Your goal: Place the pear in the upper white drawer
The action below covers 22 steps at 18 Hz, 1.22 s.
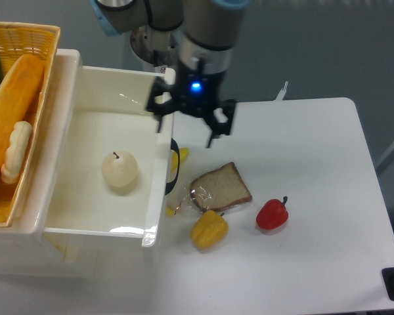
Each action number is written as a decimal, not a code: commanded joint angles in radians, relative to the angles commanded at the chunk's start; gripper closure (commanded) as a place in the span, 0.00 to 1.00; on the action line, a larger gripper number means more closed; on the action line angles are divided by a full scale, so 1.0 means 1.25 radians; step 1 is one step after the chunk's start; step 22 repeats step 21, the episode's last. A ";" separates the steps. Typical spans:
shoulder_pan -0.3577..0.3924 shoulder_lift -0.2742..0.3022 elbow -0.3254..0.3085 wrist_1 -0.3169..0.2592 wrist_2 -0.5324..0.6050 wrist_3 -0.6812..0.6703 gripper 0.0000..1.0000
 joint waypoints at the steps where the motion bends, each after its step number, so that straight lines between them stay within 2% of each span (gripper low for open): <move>1: 0.011 -0.009 -0.005 0.001 0.032 0.037 0.00; 5: 0.047 -0.066 -0.006 0.010 0.158 0.187 0.00; 8: 0.085 -0.104 -0.006 0.051 0.166 0.209 0.00; 12: 0.106 -0.163 0.001 0.071 0.219 0.294 0.00; 18: 0.134 -0.254 0.000 0.159 0.221 0.302 0.00; 19: 0.135 -0.269 0.004 0.167 0.221 0.307 0.00; 22: 0.134 -0.275 0.004 0.169 0.221 0.307 0.00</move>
